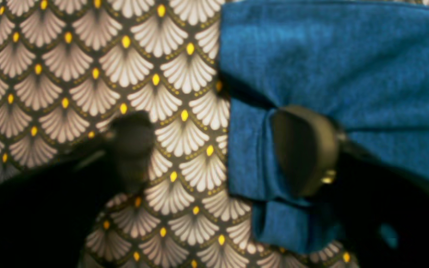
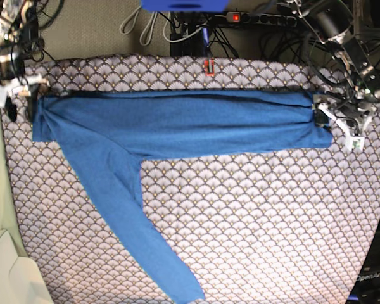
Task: Fold the T-shirt properly
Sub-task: 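Open the right gripper and move it to the hanging sleeve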
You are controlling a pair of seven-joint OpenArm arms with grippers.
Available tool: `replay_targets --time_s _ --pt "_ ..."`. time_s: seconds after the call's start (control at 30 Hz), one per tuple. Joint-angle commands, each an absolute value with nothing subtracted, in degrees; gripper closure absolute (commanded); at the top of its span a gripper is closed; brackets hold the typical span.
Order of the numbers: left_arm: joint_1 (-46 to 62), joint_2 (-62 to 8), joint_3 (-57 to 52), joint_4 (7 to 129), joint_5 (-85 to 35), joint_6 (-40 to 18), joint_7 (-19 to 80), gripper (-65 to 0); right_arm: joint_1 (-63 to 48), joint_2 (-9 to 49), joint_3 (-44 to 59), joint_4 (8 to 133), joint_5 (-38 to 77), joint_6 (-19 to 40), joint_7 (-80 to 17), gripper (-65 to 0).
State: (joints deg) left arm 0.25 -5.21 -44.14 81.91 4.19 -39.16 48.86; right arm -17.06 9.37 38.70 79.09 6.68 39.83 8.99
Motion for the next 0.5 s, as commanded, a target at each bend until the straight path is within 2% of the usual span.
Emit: replay_targets --time_s 0.0,0.13,0.33,0.47 --pt "0.2 -5.1 -44.0 82.3 5.3 -40.0 51.2 -59.6 -16.1 10.8 38.8 80.2 8.0 40.0 10.8 -31.9" --pt "0.2 -4.8 -44.0 83.3 5.5 -40.0 51.2 -61.5 -10.9 12.4 38.1 80.1 6.3 40.0 9.2 -34.8" --pt "0.2 -4.8 -44.0 83.3 5.7 -40.0 51.2 -61.5 3.0 12.3 34.0 79.6 -4.4 40.0 -1.5 -38.5" --pt "0.3 -4.8 -44.0 83.3 5.8 -40.0 51.2 -61.4 12.1 12.5 27.4 76.4 -8.0 40.0 -6.4 -40.5"
